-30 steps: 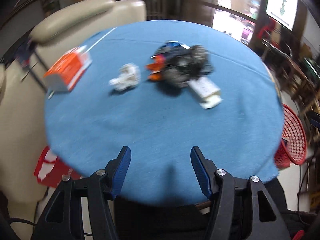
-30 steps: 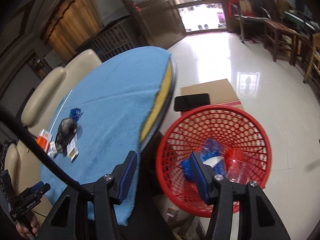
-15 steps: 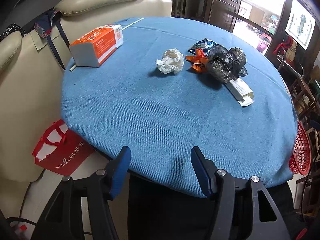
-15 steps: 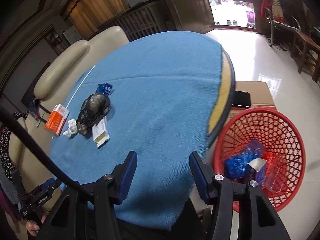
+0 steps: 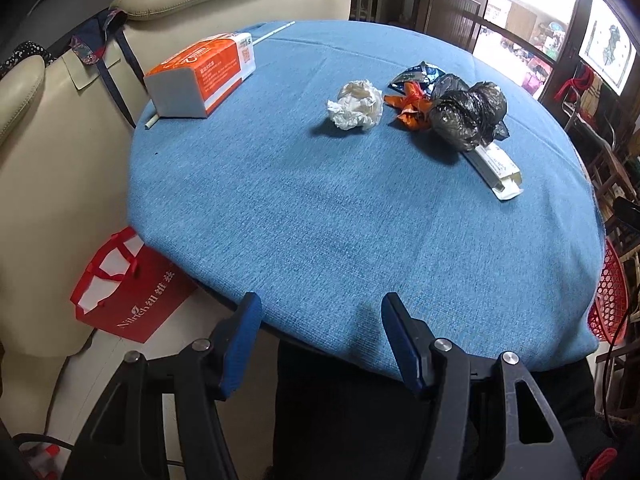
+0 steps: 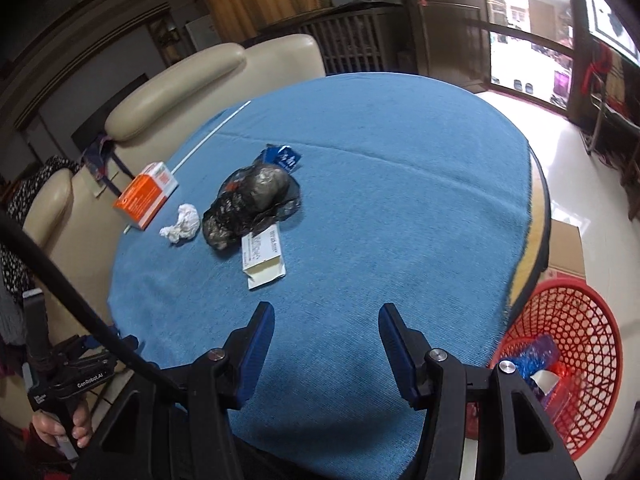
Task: Collect trash
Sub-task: 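Bring both tools back over the table toward the remaining trash, then grasp the white box with the right gripper while the left moves to the black bag, then close the left gripper on the black plastic bag while the right lifts the white box, then carry the black bag and white box toward the red basket with both grippers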
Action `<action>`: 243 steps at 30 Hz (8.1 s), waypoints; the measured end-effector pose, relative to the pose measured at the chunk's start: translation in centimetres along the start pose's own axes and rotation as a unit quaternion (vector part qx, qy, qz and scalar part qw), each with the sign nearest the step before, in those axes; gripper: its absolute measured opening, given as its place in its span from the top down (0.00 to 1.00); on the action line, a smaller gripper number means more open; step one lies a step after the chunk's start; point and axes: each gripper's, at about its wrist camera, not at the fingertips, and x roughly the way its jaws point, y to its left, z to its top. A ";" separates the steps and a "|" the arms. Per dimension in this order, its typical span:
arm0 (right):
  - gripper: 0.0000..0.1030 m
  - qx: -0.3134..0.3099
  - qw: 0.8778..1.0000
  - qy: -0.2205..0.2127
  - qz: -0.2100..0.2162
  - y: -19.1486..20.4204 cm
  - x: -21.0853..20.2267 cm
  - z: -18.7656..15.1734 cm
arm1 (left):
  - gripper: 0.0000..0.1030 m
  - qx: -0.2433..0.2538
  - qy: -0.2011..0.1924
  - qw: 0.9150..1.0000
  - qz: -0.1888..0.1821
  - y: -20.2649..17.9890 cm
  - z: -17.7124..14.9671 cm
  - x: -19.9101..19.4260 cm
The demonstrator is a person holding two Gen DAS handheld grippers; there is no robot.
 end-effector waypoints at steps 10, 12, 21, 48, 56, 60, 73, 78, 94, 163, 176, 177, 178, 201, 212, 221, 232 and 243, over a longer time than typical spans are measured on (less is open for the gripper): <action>0.44 -0.046 0.999 -0.007 0.020 1.1 0.6 -0.7 | 0.39 0.026 0.001 1.000 0.016 -2.5 0.4 -1.0; 0.44 -0.046 0.999 -0.011 0.023 0.8 0.3 -1.0 | 0.39 0.038 -0.002 0.999 0.017 -3.4 0.5 -1.3; 0.44 -0.023 0.999 -0.041 0.026 -1.1 -2.2 -1.8 | 0.39 0.085 -0.030 0.996 0.020 -6.3 0.5 -3.6; 0.44 -0.020 0.998 -0.048 0.035 -0.9 -2.4 -3.2 | 0.38 0.073 -0.032 0.997 0.017 -5.2 0.1 -2.4; 0.44 0.005 0.998 -0.028 0.047 -2.0 -0.2 -2.8 | 0.38 0.084 -0.050 0.995 0.022 -5.6 4.8 -2.1; 0.44 0.024 0.998 -0.031 0.043 -3.1 0.3 -2.1 | 0.36 0.087 -0.071 0.994 0.010 -6.5 9.3 -2.1; 0.44 0.118 0.990 -0.024 0.079 -7.5 2.3 1.2 | 0.33 0.090 -0.060 0.994 -0.029 -9.3 17.4 1.2; 0.44 0.118 0.989 -0.025 0.090 -7.0 3.3 3.0 | 0.28 0.091 -0.045 0.992 -0.076 -10.3 17.5 1.9; 0.44 0.082 0.994 0.000 0.067 -4.5 5.5 4.2 | 0.75 0.138 -0.016 0.982 -0.124 -12.4 15.4 5.7; 0.54 0.067 0.993 0.095 -0.009 -5.0 10.0 5.1 | 0.85 0.193 -0.075 0.966 -0.157 -14.5 13.5 6.1; 0.54 0.082 0.993 0.088 -0.010 -5.0 9.9 4.8 | 0.94 0.157 -0.076 0.971 -0.166 -12.2 13.1 4.5; 0.54 0.082 0.993 0.086 -0.010 -5.0 9.7 4.7 | 0.94 0.149 -0.076 0.971 -0.169 -11.7 13.0 4.1; 0.54 0.082 0.993 0.085 -0.007 -5.0 9.6 4.6 | 0.94 0.144 -0.078 0.972 -0.170 -11.4 12.9 3.9; 0.54 0.112 0.992 0.027 0.060 -7.5 3.8 1.1 | 0.50 0.137 -0.030 0.981 -0.137 -12.9 13.5 5.7; 0.54 0.142 0.987 0.006 0.078 -10.1 2.6 -0.1 | 0.63 0.154 -0.008 0.983 -0.102 -15.4 12.7 7.2; 0.54 0.150 0.985 -0.019 0.085 -11.2 0.6 -0.7 | 0.64 0.155 -0.018 0.981 -0.117 -17.3 12.7 4.5; 0.61 0.156 0.984 -0.033 0.077 -12.4 -1.1 -1.6 | 0.64 0.181 -0.029 0.974 -0.130 -20.4 11.7 2.1; 0.39 0.148 0.988 -0.002 0.053 -10.9 1.7 -2.1 | 0.64 0.160 -0.017 0.979 -0.128 -18.8 11.4 2.5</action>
